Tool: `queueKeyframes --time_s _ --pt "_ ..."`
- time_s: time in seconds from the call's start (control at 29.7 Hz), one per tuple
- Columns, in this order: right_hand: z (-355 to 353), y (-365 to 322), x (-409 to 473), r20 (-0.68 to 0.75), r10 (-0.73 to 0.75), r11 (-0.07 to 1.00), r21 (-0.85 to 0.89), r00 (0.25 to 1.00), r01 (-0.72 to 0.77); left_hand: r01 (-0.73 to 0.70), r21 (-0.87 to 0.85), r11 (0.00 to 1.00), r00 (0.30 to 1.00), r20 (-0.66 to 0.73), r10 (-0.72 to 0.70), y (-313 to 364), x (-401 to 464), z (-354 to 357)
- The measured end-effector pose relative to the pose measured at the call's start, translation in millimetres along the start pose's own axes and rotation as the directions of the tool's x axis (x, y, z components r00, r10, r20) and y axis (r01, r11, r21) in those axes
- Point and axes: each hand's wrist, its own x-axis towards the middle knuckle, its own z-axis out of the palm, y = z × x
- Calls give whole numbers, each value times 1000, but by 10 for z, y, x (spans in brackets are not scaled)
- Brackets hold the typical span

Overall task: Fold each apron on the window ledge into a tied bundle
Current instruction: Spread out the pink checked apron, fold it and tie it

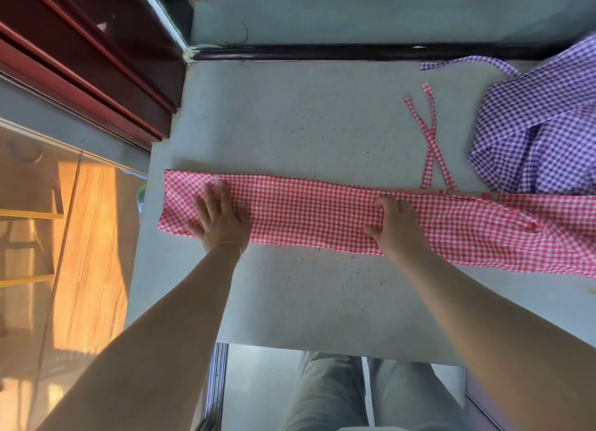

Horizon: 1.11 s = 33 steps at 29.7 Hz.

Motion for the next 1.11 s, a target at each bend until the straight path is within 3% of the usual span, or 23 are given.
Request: queueKeyframes --time_s 0.07,0.13,0.17,0.24,0.3,0.47,0.64,0.71,0.81,0.87,0.94,1.01,1.11 --pt "-8 24 -21 -3 -14 1000 -13 1000 14 -20 33 999 996 -83 23 219 -137 -43" --pt "17 37 -18 14 -54 997 -46 998 55 -271 87 959 947 -155 282 591 -391 -53" --pt "26 44 -17 44 -85 995 -40 995 86 -456 97 885 874 -138 465 804 -562 -15" --pt "-18 120 -37 79 -173 984 47 982 170 -758 65 649 649 -28 760 1242 -923 120" --pt "-108 245 -96 32 -223 962 171 974 214 -839 -14 543 541 63 838 1572 -1161 215" --pt "-374 882 -493 -247 -159 975 115 956 191 -773 198 603 634 249 732 1869 -1290 349" --pt "-650 1793 -782 -361 -91 994 17 928 104 -652 401 644 752 230 617 2231 -1399 380" --pt "-756 2053 -828 -405 -158 988 -68 900 142 -605 443 662 782 172 599 2393 -1478 383" --pt "-885 2376 -815 -426 -195 980 -105 883 166 -684 324 654 717 137 683 2622 -1570 527" --pt "-943 2476 -779 -434 -205 979 -72 877 193 -835 186 517 544 144 827 2765 -1668 654" --pt "-966 2518 -731 -451 -260 965 -96 854 243 -918 176 356 384 162 909 2891 -1746 808" --pt "-1007 2588 -665 -455 -274 961 -169 847 220 -915 224 336 391 286 875 3059 -1827 882" --pt "-1076 2747 -555 -421 -127 975 -220 898 34 -867 279 413 494 369 788 3245 -1849 1018"
